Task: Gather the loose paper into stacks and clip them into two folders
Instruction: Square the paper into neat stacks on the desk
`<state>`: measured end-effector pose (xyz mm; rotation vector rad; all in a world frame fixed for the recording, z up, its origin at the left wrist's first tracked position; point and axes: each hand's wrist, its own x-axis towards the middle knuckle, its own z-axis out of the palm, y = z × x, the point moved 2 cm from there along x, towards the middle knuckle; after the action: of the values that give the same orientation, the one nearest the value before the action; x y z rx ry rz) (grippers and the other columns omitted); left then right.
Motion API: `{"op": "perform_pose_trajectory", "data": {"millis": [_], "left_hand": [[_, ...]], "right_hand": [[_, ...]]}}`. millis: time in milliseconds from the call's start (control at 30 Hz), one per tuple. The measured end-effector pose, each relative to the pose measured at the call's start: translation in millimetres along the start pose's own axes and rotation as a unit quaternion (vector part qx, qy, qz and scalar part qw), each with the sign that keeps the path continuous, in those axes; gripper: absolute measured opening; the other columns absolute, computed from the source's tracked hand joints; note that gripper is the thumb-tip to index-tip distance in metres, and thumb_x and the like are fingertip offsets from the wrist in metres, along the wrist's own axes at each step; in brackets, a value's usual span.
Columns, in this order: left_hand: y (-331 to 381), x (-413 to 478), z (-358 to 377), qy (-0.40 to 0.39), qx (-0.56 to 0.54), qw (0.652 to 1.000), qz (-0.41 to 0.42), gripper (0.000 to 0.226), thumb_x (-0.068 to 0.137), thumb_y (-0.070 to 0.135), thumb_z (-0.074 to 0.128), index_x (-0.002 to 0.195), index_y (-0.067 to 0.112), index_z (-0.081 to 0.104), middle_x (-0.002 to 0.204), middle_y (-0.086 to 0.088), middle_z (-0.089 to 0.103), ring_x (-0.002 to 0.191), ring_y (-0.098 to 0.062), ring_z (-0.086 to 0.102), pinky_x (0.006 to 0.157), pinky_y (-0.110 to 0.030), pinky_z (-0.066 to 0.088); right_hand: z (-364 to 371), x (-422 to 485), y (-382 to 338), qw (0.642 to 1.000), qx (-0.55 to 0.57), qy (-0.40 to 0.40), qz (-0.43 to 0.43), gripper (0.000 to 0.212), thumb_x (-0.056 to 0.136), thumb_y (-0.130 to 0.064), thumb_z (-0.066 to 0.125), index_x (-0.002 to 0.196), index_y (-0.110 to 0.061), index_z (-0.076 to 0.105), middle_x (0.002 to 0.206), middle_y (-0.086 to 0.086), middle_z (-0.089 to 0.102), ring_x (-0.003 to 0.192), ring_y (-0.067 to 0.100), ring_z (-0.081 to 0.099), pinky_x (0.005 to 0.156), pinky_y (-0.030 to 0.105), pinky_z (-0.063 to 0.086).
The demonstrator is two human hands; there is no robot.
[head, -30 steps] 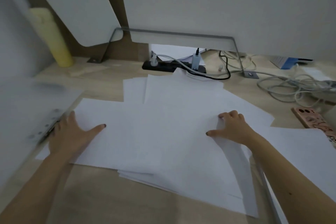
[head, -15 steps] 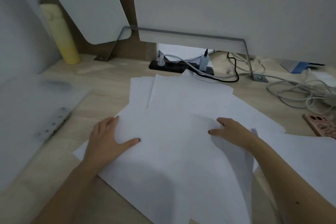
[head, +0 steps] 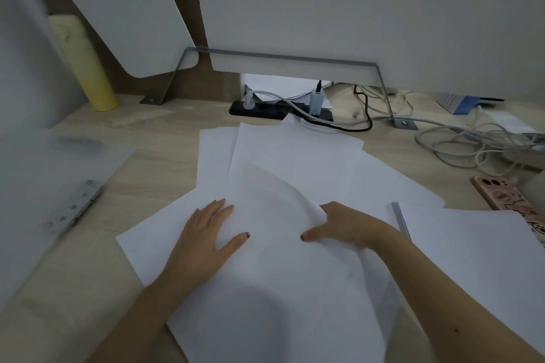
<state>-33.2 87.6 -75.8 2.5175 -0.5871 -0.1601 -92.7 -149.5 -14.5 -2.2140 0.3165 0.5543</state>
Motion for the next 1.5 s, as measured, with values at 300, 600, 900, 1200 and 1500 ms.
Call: {"op": "perform_pose_trajectory", "data": {"millis": [300, 600, 900, 1200, 1500], "left_hand": [[-7, 10, -30, 0.127, -0.394, 0.896, -0.163, 0.074, 0.084, 0.042, 0.063, 0.145, 0.025, 0.025, 0.148, 0.004, 0.032, 0.136, -0.017, 0.035, 0.109, -0.040, 0.034], [22, 34, -13, 0.013, -0.256, 0.959, -0.120, 0.059, 0.092, 0.024, 0.055, 0.144, 0.010, 0.031, 0.150, -0.005, 0.033, 0.139, -0.021, 0.031, 0.115, -0.038, 0.026], [23, 25, -9, 0.014, -0.217, 0.971, -0.099, 0.058, 0.093, 0.024, 0.053, 0.144, 0.014, 0.029, 0.152, 0.000, 0.029, 0.140, -0.015, 0.027, 0.114, -0.032, 0.024], [14, 21, -25, 0.043, -0.426, 0.881, -0.204, 0.037, 0.092, 0.011, 0.053, 0.128, 0.014, 0.049, 0.125, -0.001, 0.055, 0.111, -0.018, 0.054, 0.076, -0.025, 0.042], [11, 21, -26, -0.047, -0.450, 0.862, -0.228, 0.035, 0.089, 0.021, 0.059, 0.122, 0.010, 0.056, 0.115, -0.009, 0.066, 0.103, -0.027, 0.064, 0.079, -0.033, 0.050]], "right_hand": [[-22, -20, 28, 0.906, 0.378, 0.189, 0.017, 0.013, 0.079, -0.017, 0.070, 0.089, -0.014, 0.063, 0.083, 0.003, 0.070, 0.072, 0.019, 0.066, 0.058, 0.027, 0.051], [-17, -14, 35, 0.900, 0.346, 0.262, 0.047, 0.024, 0.084, -0.010, 0.058, 0.108, -0.008, 0.060, 0.101, 0.015, 0.066, 0.086, 0.034, 0.063, 0.077, 0.040, 0.052], [-16, 0, 27, 0.886, 0.395, 0.237, 0.047, 0.014, 0.086, -0.006, 0.056, 0.099, -0.003, 0.058, 0.078, 0.007, 0.061, 0.066, 0.021, 0.056, 0.056, 0.028, 0.043], [-6, 8, 19, 0.919, 0.326, 0.219, 0.042, 0.011, 0.085, -0.006, 0.056, 0.091, 0.000, 0.062, 0.081, 0.013, 0.061, 0.069, 0.025, 0.056, 0.059, 0.028, 0.044], [0, 4, 20, 0.948, 0.218, 0.231, 0.025, 0.018, 0.084, -0.007, 0.053, 0.097, 0.002, 0.062, 0.085, 0.010, 0.062, 0.074, 0.023, 0.055, 0.069, 0.030, 0.042]]}}
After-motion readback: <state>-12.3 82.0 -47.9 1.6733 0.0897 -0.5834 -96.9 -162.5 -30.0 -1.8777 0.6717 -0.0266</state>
